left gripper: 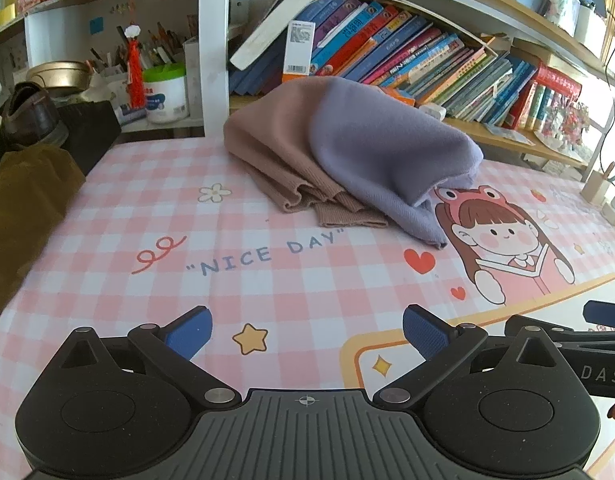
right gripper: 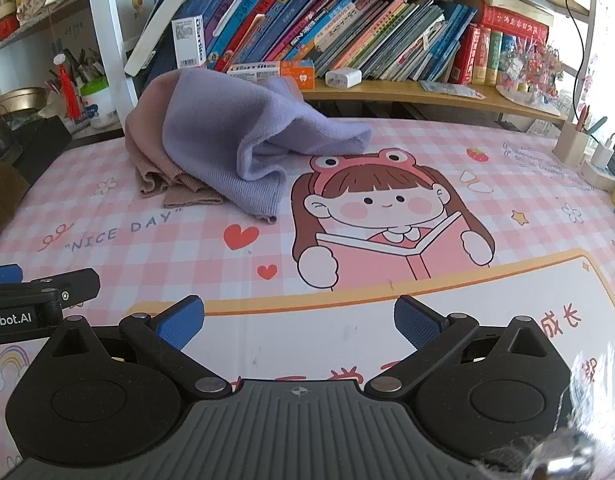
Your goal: Fold clothes
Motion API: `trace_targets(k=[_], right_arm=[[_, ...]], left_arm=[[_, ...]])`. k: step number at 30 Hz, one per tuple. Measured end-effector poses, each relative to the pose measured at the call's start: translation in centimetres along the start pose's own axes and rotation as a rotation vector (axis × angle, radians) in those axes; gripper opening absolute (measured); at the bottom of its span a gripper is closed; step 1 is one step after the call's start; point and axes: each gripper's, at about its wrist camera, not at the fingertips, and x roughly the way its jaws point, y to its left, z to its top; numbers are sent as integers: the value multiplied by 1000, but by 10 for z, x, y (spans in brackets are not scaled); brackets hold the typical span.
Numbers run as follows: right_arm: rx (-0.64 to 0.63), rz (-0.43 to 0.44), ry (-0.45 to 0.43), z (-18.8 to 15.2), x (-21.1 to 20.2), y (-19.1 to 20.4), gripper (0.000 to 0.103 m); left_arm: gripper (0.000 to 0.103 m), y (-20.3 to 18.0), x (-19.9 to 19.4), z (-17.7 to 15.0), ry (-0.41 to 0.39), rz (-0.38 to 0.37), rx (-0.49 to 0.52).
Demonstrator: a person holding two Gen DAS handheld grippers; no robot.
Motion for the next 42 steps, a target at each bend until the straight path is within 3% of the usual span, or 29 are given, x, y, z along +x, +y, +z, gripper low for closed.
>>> trace_targets(k=[15, 23, 42], right_arm=[[-19, 35, 33, 0, 10, -6, 102], [-69, 94, 37, 5, 16, -19, 102], [-95, 251, 63, 20, 25, -127, 102]], left_arm=[[103, -5, 3, -3, 21, -14, -32], [103, -25, 1, -2, 16, 39, -65], [103, -129, -8, -10, -6, 215, -139]])
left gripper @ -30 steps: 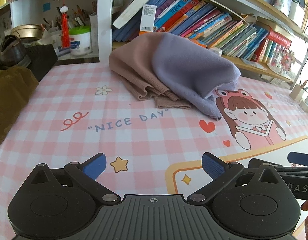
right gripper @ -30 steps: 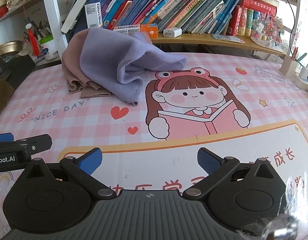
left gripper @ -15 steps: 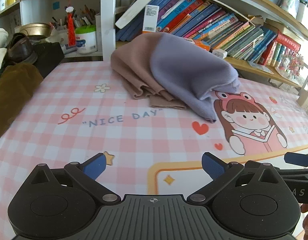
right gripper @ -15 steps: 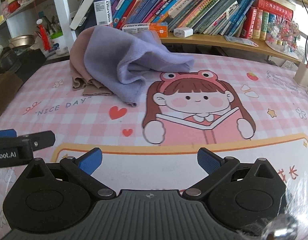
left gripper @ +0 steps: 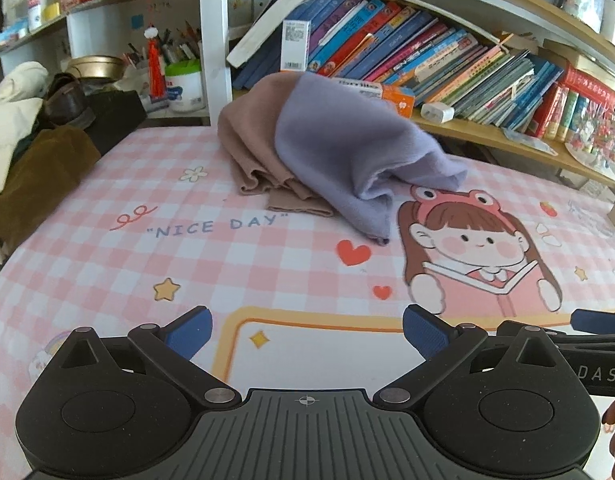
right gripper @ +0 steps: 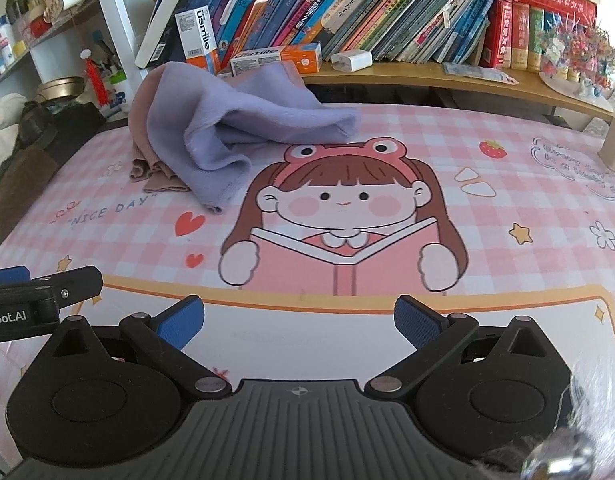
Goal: Fold clothes
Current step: 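Reach both grippers to the lavender sweater and close on its fabric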
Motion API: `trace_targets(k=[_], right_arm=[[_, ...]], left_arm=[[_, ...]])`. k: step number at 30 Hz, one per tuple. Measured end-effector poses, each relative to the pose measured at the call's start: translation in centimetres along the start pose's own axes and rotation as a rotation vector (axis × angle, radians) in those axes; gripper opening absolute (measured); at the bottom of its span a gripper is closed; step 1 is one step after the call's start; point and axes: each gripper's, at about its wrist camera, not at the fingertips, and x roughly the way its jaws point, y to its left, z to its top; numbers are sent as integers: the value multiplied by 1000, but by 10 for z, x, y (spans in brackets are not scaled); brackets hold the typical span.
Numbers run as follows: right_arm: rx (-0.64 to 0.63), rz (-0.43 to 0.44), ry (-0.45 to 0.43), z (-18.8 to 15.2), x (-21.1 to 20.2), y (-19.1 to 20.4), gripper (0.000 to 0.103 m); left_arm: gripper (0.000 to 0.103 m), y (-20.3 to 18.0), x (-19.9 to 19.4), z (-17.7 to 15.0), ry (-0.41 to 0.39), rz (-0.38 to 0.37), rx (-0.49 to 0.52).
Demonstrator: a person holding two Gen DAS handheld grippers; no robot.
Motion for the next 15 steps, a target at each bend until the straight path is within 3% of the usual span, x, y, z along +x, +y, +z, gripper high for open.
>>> trace_targets(k=[15], right_arm=[[99, 105, 0, -9, -12, -69, 102]], left_arm=[[103, -55, 1, 2, -9, 76, 65]])
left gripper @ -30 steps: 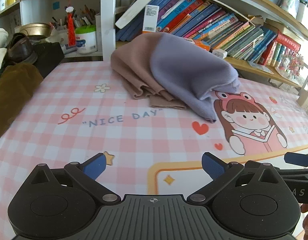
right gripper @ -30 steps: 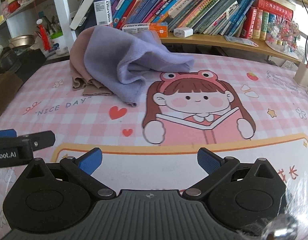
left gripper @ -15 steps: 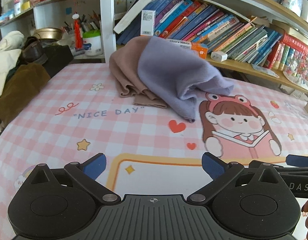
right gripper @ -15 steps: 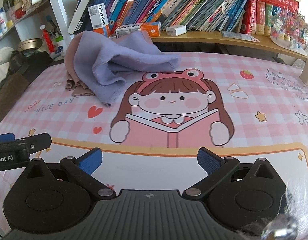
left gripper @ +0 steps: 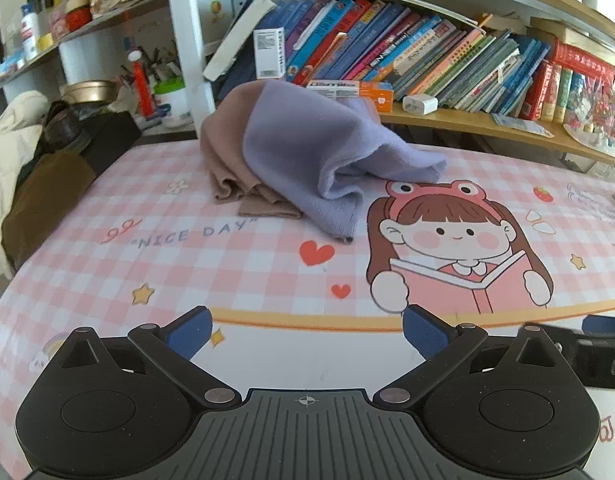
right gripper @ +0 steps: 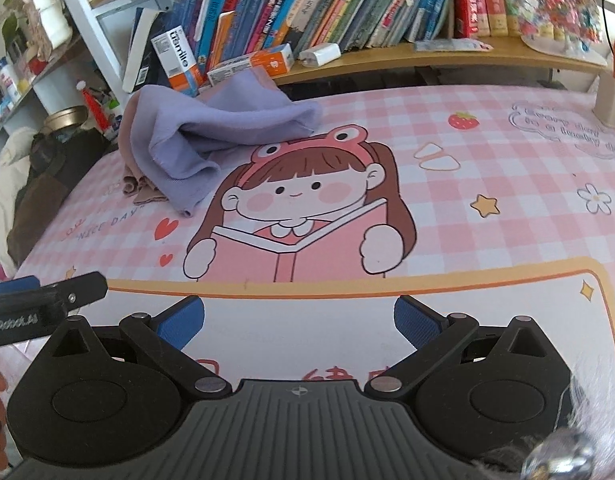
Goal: Fold clothes
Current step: 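Reach both grippers to the lavender sweater and close on its fabric, then lift the sweater with both grippers and shake it out in the air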
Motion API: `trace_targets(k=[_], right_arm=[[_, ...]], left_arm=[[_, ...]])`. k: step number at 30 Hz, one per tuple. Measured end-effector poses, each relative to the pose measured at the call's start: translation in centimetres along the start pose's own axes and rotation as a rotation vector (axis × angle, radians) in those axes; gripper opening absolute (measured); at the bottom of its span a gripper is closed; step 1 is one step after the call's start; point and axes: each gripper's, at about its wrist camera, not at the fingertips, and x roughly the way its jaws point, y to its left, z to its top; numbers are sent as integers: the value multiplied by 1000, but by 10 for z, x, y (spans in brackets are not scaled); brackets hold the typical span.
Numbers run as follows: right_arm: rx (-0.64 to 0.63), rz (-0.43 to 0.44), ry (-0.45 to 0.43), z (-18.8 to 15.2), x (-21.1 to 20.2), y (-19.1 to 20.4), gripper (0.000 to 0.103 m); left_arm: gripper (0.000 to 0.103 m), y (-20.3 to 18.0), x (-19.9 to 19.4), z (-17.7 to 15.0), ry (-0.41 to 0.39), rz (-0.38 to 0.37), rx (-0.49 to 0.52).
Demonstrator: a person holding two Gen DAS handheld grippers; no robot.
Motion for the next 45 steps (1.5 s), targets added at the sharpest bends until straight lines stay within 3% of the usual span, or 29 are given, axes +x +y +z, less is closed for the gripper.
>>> trace_targets(k=[13, 17, 19, 24, 25, 27, 29, 32, 38, 45], right_arm=[[87, -41, -40, 23, 5, -19, 102], [149, -21, -16, 27, 8, -25, 102], [162, -14, -14, 27, 7, -26, 102], [170, -8, -27, 27, 3, -26, 102], [178, -3, -29, 27, 3, -27, 102], [202, 16, -24, 28, 5, -29, 102], [243, 48, -13, 31, 7, -32, 102], [336, 116, -9, 34, 10, -39, 102], [566, 301, 45, 34, 23, -52, 101], [866, 538, 157, 25, 48, -65, 100]], left_arm=[[102, -18, 51, 59, -89, -15, 90], [94, -30, 75, 76, -116, -3, 135], [88, -38, 87, 78, -120, 22, 178], [53, -47, 109, 82, -186, 92, 250], [50, -47, 112, 84, -197, 100, 252], [24, -43, 115, 87, -205, 99, 247], [13, -41, 115, 90, -207, 84, 254], [9, -48, 96, 90, -257, 33, 252], [7, -44, 17, 80, -404, -32, 299], [7, -54, -46, 43, -427, -68, 371]])
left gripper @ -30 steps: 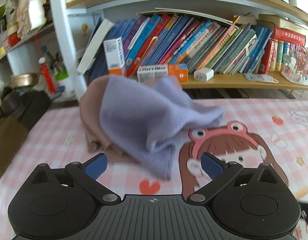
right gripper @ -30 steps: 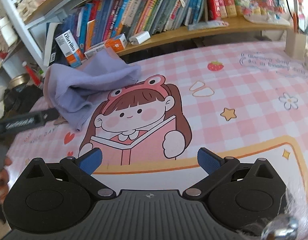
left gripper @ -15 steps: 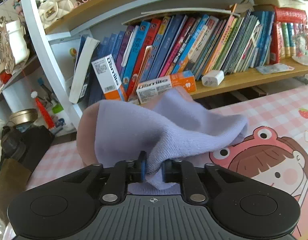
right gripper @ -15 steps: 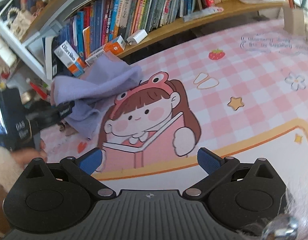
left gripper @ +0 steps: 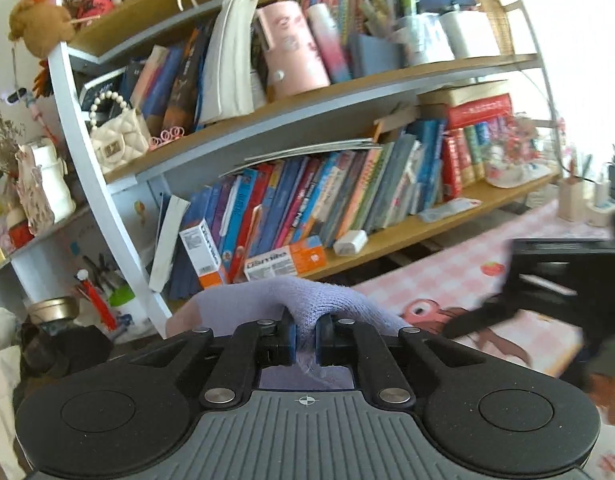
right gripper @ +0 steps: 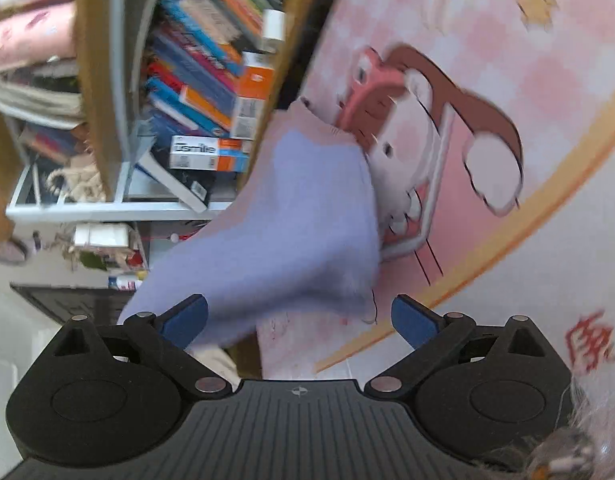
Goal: Fold clothes
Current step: 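Lift the sweater with both grippers and shake it out in the air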
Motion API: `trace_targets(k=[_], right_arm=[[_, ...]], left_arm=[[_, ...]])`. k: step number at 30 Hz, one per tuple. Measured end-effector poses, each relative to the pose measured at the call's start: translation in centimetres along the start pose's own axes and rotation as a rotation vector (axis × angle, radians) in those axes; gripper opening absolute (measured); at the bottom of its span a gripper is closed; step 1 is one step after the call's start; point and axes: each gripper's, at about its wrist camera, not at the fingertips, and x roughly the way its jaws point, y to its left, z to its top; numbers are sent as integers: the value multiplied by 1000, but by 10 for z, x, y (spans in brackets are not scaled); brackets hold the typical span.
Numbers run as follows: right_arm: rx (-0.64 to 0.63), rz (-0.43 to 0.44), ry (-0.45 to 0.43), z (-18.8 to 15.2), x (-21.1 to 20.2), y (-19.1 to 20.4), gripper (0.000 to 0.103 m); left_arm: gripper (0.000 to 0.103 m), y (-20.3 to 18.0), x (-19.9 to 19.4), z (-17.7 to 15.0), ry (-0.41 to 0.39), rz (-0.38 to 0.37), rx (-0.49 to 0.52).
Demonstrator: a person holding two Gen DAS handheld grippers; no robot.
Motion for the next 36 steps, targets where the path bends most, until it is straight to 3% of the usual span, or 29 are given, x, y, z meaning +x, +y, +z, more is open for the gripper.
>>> trace_targets(k=[2, 5, 6, 7, 8, 9, 10, 13, 17, 21, 30, 33, 36], right_arm=[[90, 60, 36, 3, 4, -7, 100], [165, 79, 29, 5, 1, -18, 95], [174, 72, 33, 6, 1, -19, 83], [183, 65, 37, 7, 1, -21, 60], [182, 53, 36, 8, 0, -22, 45], [180, 40, 36, 9, -2, -22, 20], [171, 68, 15, 10, -8, -22, 12], [124, 155, -55, 18, -29, -15, 4], [-5, 267, -154, 40, -68, 15, 4], [-92, 229, -178, 51, -96, 31, 4], [-63, 184, -236, 41, -124, 9, 4], [-87, 221, -305, 46, -141, 12, 4], [-173, 319, -398, 61, -174, 46, 4]], left_arm=[[7, -6, -15, -3, 6, -4, -4], [7, -11, -37, -5, 8, -24, -28], [7, -14, -46, -5, 1, -32, -23], [7, -17, -52, -5, -9, -33, -15], [7, -18, -56, -4, -13, -29, -17], [7, -19, -59, -2, -17, -25, -19], [7, -20, -62, -1, -22, -21, -21], [7, -17, -68, 9, -52, -27, -66], [8, -22, -70, 29, -139, -64, -67], [8, -27, -67, 44, -195, -95, -71], [8, -43, -69, 44, -194, -179, -66], [8, -46, -77, 51, -224, -222, -67], [8, -40, -91, 70, -305, -304, -115]])
